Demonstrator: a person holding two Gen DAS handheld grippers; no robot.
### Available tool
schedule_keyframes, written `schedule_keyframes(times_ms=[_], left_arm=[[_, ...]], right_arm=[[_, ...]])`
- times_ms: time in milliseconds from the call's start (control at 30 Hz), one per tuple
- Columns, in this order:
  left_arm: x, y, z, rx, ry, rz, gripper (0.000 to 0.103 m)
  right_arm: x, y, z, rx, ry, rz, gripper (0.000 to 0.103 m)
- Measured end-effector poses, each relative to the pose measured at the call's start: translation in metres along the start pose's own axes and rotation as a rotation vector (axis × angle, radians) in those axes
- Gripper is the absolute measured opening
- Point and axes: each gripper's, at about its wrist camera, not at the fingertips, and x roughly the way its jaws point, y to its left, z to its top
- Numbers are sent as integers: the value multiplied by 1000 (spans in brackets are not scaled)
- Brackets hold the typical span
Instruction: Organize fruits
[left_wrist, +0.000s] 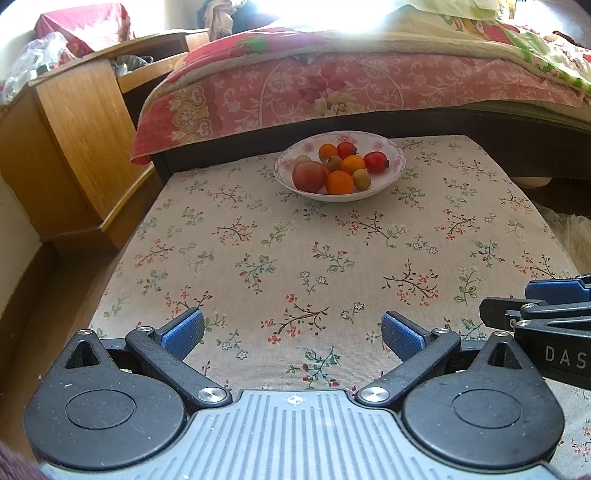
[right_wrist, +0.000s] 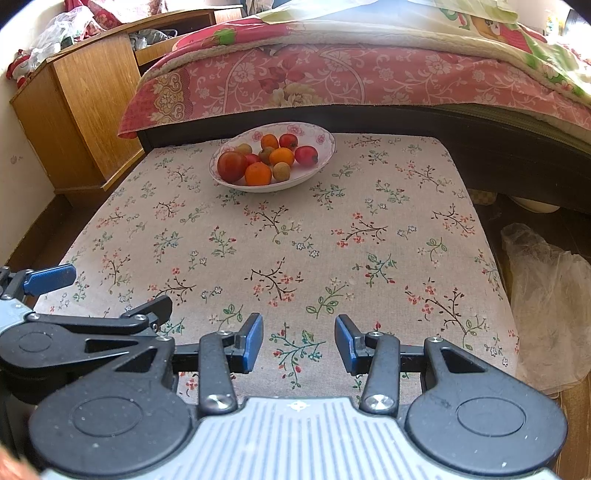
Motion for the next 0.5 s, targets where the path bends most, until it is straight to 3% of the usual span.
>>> schedule_keyframes(times_ms=[500], left_arm=[[0, 0, 1, -7, 5, 4, 103]], right_arm=[[-1, 1, 1, -3, -3, 0, 46]])
